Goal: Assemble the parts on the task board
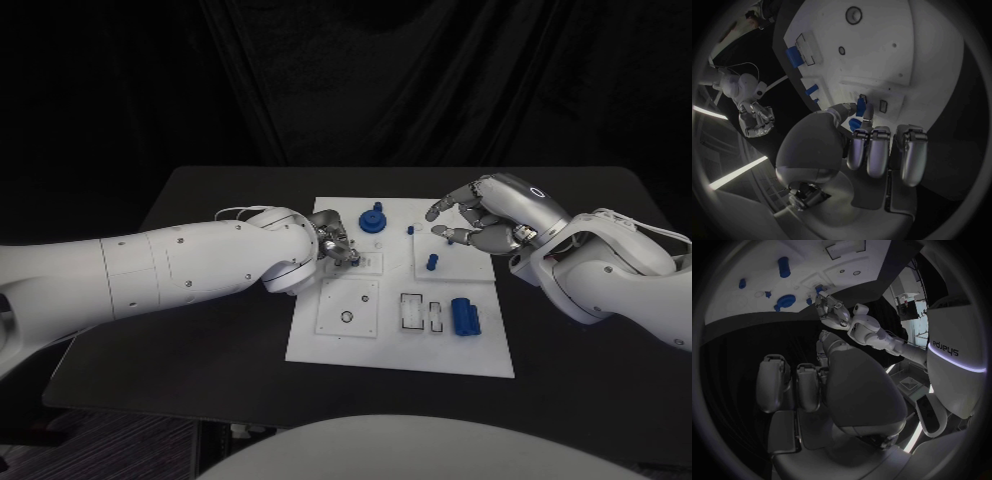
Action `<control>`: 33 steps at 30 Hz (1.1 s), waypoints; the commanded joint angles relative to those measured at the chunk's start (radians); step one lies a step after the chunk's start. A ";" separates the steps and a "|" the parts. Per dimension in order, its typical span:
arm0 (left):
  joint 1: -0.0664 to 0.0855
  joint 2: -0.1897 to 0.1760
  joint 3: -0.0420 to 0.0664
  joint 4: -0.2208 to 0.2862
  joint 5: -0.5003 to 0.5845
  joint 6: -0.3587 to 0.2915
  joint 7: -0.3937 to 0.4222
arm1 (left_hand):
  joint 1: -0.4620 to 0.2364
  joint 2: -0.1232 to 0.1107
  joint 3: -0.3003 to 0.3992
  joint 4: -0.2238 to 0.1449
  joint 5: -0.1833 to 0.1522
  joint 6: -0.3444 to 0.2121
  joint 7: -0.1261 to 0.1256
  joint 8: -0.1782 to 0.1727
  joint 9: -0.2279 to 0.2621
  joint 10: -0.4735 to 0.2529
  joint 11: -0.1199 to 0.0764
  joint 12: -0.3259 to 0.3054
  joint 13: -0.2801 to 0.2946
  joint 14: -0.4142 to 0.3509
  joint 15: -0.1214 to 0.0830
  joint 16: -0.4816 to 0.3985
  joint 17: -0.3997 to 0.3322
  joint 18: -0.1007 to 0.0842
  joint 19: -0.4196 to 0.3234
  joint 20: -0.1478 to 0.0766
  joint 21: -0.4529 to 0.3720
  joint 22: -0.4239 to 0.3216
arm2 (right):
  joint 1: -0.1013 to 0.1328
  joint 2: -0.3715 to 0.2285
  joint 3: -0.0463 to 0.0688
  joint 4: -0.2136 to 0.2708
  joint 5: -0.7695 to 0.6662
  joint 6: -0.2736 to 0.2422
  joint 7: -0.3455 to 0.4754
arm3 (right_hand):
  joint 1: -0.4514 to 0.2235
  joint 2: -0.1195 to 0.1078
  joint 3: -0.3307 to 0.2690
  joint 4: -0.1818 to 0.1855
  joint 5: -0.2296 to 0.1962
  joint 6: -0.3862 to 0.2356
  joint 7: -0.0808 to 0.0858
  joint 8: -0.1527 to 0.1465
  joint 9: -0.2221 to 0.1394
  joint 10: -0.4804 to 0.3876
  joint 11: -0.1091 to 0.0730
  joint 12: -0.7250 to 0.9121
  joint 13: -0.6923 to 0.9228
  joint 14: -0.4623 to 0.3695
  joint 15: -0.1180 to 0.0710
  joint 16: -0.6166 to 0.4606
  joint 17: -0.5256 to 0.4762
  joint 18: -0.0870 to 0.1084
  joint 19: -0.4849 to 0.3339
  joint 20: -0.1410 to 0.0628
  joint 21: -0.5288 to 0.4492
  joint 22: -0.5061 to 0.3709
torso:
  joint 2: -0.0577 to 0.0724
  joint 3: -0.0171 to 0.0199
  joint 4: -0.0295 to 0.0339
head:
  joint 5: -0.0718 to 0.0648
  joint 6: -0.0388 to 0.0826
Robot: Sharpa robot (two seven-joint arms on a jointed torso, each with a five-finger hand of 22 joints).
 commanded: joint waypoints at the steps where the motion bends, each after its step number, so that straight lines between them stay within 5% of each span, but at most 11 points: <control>1: -0.003 0.003 0.001 -0.001 0.007 0.001 0.018 | -0.001 0.007 0.093 -0.087 0.007 0.043 -0.047 0.007 0.002 0.105 -0.005 0.004 0.263 0.106 -0.005 -0.004 0.263 -0.006 0.103 -0.008 -0.003 0.263 | -0.003 -0.001 0.001 0.000 0.002 0.013 -0.020 | 0.006 -0.005 0.006 0.003 0.005 0.007 0.000 0.000 0.002 -0.002 0.004 -0.005 0.152 0.062 0.005 -0.003 0.126 0.013 0.003 0.003 -0.005 0.184 | 0.001 0.0005 0.0000 | 0.002 0.000; 33: -0.005 -0.010 0.001 0.007 0.007 0.028 0.006 | -0.003 0.007 0.093 -0.087 0.007 0.043 -0.047 0.007 0.002 0.105 -0.006 0.004 0.263 0.106 -0.005 -0.004 0.263 -0.006 0.103 -0.008 -0.003 0.263 | -0.005 0.000 0.001 -0.001 0.004 0.034 -0.034 | 0.009 -0.004 0.008 0.003 0.010 0.008 -0.001 -0.001 0.002 -0.003 0.003 -0.006 0.151 0.061 0.005 -0.007 0.121 0.014 0.001 0.003 -0.011 0.182 | 0.001 -0.0001 0.0003 | -0.002 0.000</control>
